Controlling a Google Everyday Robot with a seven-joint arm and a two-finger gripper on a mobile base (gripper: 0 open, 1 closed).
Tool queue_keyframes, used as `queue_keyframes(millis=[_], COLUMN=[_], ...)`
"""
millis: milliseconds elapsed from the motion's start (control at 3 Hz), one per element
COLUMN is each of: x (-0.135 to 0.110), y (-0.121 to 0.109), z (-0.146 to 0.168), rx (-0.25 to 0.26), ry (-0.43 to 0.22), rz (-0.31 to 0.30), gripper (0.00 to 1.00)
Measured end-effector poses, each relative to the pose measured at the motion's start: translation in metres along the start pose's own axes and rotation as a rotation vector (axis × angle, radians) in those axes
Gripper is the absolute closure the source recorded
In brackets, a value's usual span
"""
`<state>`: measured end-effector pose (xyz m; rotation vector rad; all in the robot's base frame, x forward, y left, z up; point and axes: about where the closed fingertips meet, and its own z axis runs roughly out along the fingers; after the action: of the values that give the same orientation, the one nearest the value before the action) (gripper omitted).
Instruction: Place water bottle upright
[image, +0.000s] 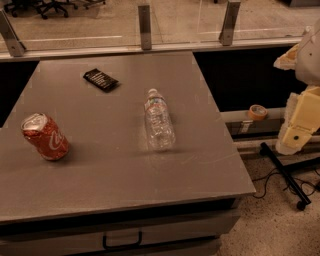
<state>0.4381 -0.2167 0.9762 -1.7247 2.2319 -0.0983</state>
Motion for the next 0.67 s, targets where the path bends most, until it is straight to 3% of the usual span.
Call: queue_keyframes(millis=[333,667], x=[-0.0023,-0.0118], y=[-0.0025,-0.0124], z=[-0.001,0.0026], rx=[0.009,0.009], ry=[-0.005,-0.052], rz=[0.013,0.12], gripper=[0.0,0.0])
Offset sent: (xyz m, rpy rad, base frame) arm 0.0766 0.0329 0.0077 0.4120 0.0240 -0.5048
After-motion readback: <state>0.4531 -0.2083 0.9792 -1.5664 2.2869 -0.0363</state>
